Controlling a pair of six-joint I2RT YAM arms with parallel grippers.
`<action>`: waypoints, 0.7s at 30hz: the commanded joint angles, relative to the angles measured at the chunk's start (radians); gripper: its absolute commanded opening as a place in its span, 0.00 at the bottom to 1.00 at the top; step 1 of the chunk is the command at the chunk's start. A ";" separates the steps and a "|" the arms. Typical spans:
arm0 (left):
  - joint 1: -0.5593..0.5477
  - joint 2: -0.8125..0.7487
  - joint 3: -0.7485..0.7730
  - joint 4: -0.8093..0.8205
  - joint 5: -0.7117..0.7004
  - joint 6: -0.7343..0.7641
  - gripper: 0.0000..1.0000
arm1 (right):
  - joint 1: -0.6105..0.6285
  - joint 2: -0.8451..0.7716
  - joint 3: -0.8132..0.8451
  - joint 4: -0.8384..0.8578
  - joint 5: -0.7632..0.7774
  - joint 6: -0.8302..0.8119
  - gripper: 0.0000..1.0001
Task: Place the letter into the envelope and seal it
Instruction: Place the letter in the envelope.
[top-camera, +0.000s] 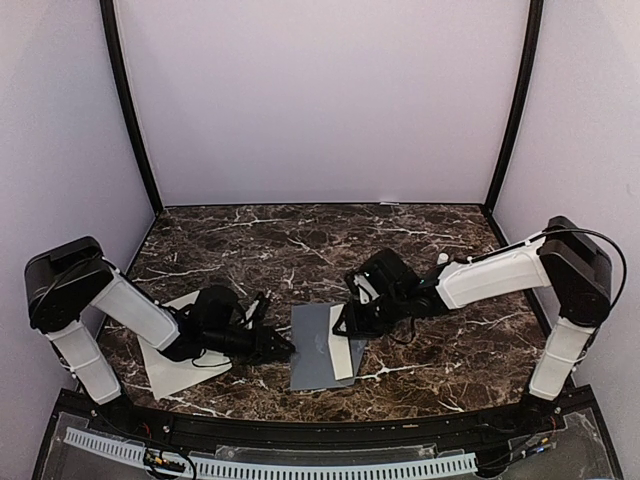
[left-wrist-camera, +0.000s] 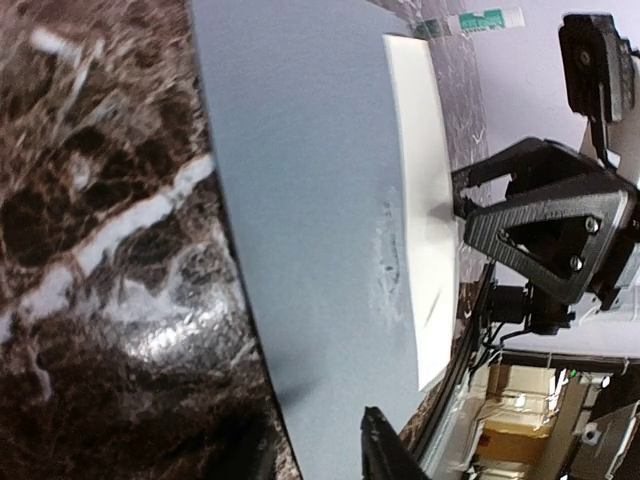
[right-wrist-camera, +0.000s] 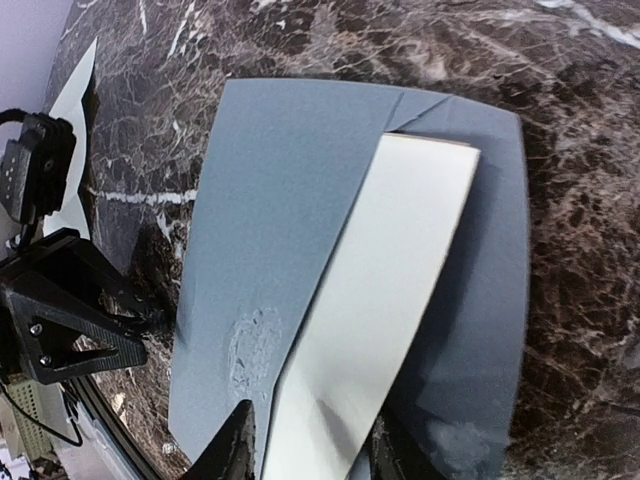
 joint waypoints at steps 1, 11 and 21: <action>-0.007 -0.091 0.006 -0.102 -0.061 0.058 0.36 | 0.007 -0.055 0.030 -0.076 0.084 -0.035 0.40; -0.007 -0.245 0.057 -0.341 -0.180 0.155 0.55 | 0.009 -0.150 0.004 -0.127 0.136 -0.050 0.52; -0.007 -0.134 0.098 -0.268 -0.134 0.143 0.49 | 0.050 -0.090 0.004 -0.086 0.117 -0.021 0.55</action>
